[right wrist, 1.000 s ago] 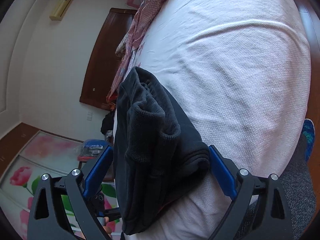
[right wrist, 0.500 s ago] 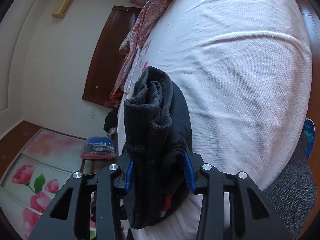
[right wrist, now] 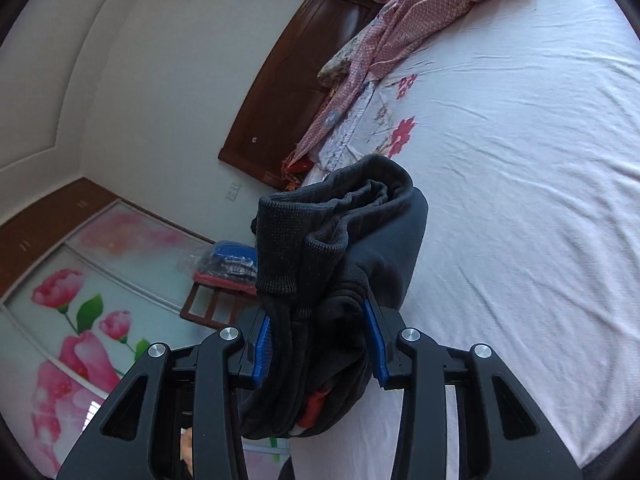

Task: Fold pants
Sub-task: 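Open the right tool and release the folded pants on the bed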

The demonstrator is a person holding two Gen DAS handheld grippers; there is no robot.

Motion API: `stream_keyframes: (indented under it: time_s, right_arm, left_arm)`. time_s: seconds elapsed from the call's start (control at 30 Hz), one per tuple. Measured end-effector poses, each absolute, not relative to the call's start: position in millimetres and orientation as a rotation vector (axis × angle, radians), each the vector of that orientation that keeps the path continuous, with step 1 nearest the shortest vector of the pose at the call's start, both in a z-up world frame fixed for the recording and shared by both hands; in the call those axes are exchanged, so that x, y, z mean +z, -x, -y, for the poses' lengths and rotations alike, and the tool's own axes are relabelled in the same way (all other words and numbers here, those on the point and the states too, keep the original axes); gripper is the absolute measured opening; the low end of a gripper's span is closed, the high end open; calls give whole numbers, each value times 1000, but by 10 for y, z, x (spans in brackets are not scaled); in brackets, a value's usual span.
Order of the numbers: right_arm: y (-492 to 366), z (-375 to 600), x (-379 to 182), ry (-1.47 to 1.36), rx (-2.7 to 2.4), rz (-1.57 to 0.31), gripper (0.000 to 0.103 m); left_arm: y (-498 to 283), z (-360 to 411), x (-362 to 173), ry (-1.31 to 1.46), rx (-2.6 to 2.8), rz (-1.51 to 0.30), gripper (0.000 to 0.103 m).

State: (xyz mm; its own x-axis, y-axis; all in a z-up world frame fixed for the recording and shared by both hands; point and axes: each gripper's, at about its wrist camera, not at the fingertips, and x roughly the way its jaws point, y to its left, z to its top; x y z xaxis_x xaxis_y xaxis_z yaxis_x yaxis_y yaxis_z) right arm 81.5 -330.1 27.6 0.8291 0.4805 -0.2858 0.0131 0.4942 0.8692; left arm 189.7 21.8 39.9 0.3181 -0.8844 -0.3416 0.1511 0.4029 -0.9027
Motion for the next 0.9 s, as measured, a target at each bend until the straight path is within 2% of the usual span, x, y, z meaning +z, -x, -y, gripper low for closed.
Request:
stream_keyframes:
  time_s: [0.17, 0.2, 0.23, 0.27, 0.3, 0.37, 0.43, 0.5, 0.53, 0.73, 0.8, 0.9]
  right_arm:
    - [-1169, 2912, -297, -1061, 320, -651, 40]
    - [-1241, 2842, -493, -1064, 284, -741, 46]
    - [-1266, 2783, -682, -1065, 231, -833, 50]
    - [-1218, 2749, -828, -1059, 184, -886, 54]
    - [-1124, 2748, -885, -1061, 196, -865, 54]
    - [-943, 2792, -838, -1069, 200, -839, 54]
    - [-826, 2854, -742, -1070, 167, -851, 54]
    - [-711, 2883, -490, -999, 145, -795, 54]
    - [-701, 2880, -356, -953, 134, -774, 54]
    - [-1130, 2698, -27, -903, 289, -686, 54]
    - [-1289, 2676, -201, -918, 249, -758, 70]
    - [-1298, 2765, -452, -952, 218, -775, 70]
  left_arm:
    - [-2076, -696, 382, 753, -724, -1031, 26]
    - [-2116, -760, 314, 714, -674, -1049, 37]
    - [-2111, -883, 168, 691, -614, -1069, 63]
    - [-2119, -964, 32, 682, -565, -1092, 71]
    - [-2094, -1089, -117, 684, -488, -1124, 79]
    - [-1970, -1364, -327, 775, -433, -1126, 79]
    - [-1776, -1661, -441, 845, -368, -1105, 95]
    - [-1634, -1712, -429, 848, -328, -1078, 95]
    - [-1532, -1706, -382, 828, -316, -1064, 99]
    - [-1282, -1129, 135, 483, -291, -1028, 101]
    - [-1232, -941, 307, 385, -292, -1002, 101]
    - [-1137, -790, 443, 299, -213, -983, 101]
